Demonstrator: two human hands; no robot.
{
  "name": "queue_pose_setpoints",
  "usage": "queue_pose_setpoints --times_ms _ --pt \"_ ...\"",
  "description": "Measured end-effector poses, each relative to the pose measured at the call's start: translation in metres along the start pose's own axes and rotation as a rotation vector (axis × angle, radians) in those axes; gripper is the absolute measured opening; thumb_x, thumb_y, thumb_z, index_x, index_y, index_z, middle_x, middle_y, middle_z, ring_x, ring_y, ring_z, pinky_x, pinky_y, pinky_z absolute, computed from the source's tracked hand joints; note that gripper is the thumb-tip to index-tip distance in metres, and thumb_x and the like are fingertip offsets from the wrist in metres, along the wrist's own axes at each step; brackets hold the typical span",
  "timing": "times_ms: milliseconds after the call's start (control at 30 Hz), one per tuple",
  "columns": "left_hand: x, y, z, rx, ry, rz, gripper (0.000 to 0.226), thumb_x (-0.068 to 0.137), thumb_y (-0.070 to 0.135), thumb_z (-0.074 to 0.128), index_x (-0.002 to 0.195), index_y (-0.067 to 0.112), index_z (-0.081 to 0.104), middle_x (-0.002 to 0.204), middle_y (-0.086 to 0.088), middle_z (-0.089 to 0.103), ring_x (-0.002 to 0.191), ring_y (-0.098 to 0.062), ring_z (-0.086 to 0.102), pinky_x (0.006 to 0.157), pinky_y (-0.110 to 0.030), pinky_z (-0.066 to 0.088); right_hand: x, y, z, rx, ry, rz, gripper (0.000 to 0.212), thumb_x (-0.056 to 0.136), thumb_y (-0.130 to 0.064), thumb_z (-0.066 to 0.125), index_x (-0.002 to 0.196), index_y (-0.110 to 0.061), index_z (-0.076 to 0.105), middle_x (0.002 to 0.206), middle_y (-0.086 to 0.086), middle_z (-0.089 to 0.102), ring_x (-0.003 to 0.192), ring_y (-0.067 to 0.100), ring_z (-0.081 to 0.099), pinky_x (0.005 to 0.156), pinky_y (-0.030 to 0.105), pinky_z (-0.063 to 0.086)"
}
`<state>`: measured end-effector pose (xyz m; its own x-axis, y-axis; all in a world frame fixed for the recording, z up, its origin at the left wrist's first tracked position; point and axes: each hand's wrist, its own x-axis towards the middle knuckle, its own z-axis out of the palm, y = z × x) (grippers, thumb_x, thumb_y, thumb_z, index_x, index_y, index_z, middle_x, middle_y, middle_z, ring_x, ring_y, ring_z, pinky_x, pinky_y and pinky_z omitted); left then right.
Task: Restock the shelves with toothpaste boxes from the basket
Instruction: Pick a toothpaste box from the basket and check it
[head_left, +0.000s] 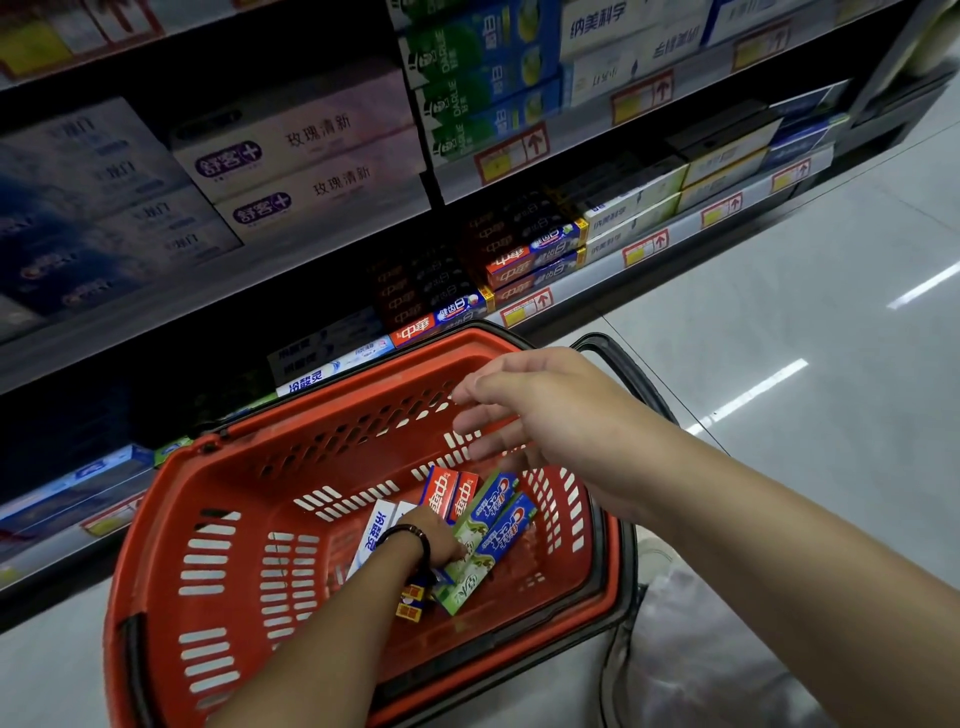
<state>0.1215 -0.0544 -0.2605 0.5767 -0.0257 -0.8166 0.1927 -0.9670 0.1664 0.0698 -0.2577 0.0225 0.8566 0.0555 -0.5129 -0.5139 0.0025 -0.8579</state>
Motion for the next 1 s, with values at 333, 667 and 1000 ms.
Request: queue_pose_setpoints --times_ms 333,667,1000 --pt "-0.019 -0.013 -0.022 -0.299 -0.097 -0.096 0.040 0.085 0.032 0.083 0.116 0.015 0.064 0.107 -0.006 0.072 0.087 -0.019 0.068 0.065 -0.030 0.058 -0.001 -0.004 0.005 0.011 -0.010 -0.023 0.020 0.105 -0.027 0.063 0.108 -0.012 0.076 0.096 0.005 0.082 0.078 0.021 0.075 0.065 0.030 0.055" --pt "-0.060 -0.029 -0.049 -0.514 -0.311 -0.097 0.045 0.081 0.030 0.084 0.121 0.013 0.073 0.110 -0.003 0.077 0.085 -0.020 0.069 0.061 -0.026 0.054 -0.006 -0.006 0.010 -0.068 -0.008 -0.056 0.020 0.106 -0.028 0.062 0.109 -0.013 0.074 0.095 0.004 0.082 0.084 0.025 0.078 0.067 0.031 0.057" --pt "-0.129 -0.038 -0.082 -0.635 -0.339 0.043 0.013 0.095 0.023 0.074 0.104 0.015 0.079 0.102 -0.004 0.076 0.076 -0.013 0.063 0.061 -0.023 0.048 -0.005 -0.004 0.028 -0.140 -0.027 -0.056 0.026 0.105 -0.032 0.063 0.117 -0.009 0.068 0.095 0.004 0.082 0.072 0.019 0.074 0.064 0.032 0.051"
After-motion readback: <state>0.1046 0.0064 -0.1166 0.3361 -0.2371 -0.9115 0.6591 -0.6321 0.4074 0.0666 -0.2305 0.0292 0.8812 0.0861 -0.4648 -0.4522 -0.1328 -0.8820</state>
